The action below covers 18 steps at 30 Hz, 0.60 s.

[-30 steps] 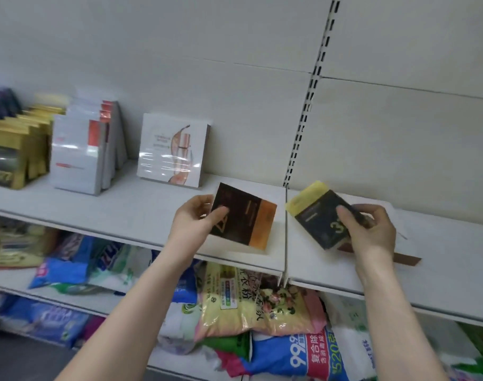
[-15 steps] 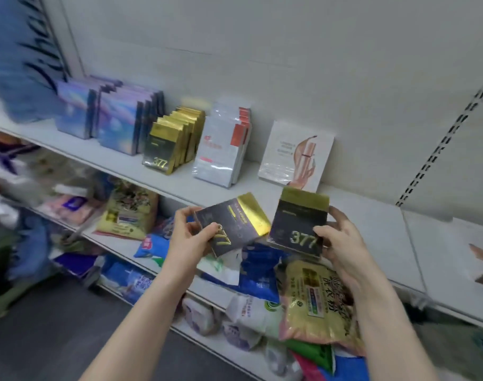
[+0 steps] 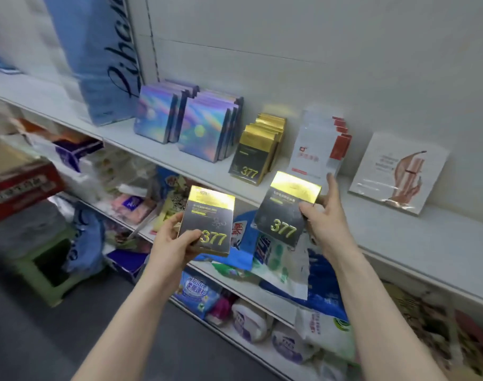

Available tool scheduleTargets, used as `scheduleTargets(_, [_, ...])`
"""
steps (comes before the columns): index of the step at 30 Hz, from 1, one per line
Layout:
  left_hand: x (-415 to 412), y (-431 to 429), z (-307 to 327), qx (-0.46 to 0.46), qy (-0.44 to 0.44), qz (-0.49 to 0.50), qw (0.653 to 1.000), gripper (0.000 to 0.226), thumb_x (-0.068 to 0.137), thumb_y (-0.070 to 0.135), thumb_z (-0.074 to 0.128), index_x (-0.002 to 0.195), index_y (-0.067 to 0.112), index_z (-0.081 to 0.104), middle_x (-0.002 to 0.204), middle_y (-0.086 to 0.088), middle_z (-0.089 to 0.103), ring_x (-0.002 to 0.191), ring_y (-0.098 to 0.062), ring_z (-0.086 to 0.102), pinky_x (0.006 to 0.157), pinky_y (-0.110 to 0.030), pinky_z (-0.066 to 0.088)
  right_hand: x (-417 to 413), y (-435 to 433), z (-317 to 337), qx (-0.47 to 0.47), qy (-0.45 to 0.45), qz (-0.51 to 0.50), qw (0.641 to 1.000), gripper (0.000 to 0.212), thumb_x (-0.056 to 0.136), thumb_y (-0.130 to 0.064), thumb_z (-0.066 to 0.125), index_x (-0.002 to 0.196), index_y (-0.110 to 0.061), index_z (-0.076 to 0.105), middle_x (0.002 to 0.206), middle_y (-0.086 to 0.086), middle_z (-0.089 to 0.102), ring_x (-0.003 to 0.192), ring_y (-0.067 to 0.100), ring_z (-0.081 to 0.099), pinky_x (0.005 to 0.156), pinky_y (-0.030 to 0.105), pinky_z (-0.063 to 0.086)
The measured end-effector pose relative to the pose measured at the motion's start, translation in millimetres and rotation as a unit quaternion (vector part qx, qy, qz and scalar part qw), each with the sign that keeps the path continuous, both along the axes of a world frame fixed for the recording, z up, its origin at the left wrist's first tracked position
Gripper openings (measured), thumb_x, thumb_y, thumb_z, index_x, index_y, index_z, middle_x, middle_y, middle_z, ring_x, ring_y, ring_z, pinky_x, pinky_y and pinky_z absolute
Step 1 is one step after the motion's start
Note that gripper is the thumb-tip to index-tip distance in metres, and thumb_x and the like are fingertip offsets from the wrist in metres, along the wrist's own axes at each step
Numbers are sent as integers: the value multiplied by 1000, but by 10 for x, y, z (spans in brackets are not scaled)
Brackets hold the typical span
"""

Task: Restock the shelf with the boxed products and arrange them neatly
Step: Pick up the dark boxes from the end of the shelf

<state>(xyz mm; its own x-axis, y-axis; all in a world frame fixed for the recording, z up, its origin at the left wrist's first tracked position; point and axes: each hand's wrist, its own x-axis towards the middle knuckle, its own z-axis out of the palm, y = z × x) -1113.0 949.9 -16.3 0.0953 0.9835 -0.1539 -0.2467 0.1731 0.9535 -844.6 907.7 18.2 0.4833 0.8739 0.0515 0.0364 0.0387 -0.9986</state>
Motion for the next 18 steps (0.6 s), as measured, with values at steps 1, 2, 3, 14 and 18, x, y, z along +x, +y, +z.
scheduleTargets(1, [-36, 69, 8, 5, -3, -12, 1000, 41, 90, -5, 53, 127, 12, 52, 89, -2, 71, 64, -14, 66, 63, -27, 54, -38, 100, 58, 9, -16, 1, 1000, 65, 95, -6, 57, 145, -40, 30, 133, 1, 48, 109, 21, 63, 69, 30, 59])
scheduleTargets(2, [-59, 143, 18, 7, -9, -19, 1000, 40, 90, -5, 52, 125, 14, 54, 92, -4, 72, 69, -16, 69, 69, -30, 56, -58, 214, 104, 17, -44, -5, 999, 57, 96, -6, 56, 141, -35, 37, 131, 1, 49, 105, 18, 63, 69, 31, 60])
scheduleTargets(3, [-69, 215, 37, 8, -18, -20, 1000, 39, 91, -5, 51, 123, 15, 56, 95, -5, 72, 73, -16, 70, 73, -33, 58, -79, 333, 158, 23, -77, -13, 997, 49, 96, -7, 56, 135, -32, 42, 127, 0, 51, 100, 15, 64, 73, 37, 61])
scheduleTargets(14, [-96, 1187, 185, 23, -20, 15, 999, 40, 92, -2, 52, 129, 14, 49, 112, -13, 68, 91, -25, 69, 82, -41, 55, -152, 1775, 124, -16, -338, -39, 940, 42, 88, -25, 71, 116, -38, 43, 121, -5, 59, 104, 19, 60, 84, 40, 56])
scheduleTargets(18, [-53, 1418, 163, 34, -15, -6, 999, 38, 93, 0, 52, 128, 15, 49, 113, -10, 68, 91, -22, 69, 78, -36, 56, -94, 1993, 104, 20, -423, -56, 904, 45, 87, -24, 72, 126, -24, 49, 129, 0, 52, 116, 15, 50, 88, 23, 37])
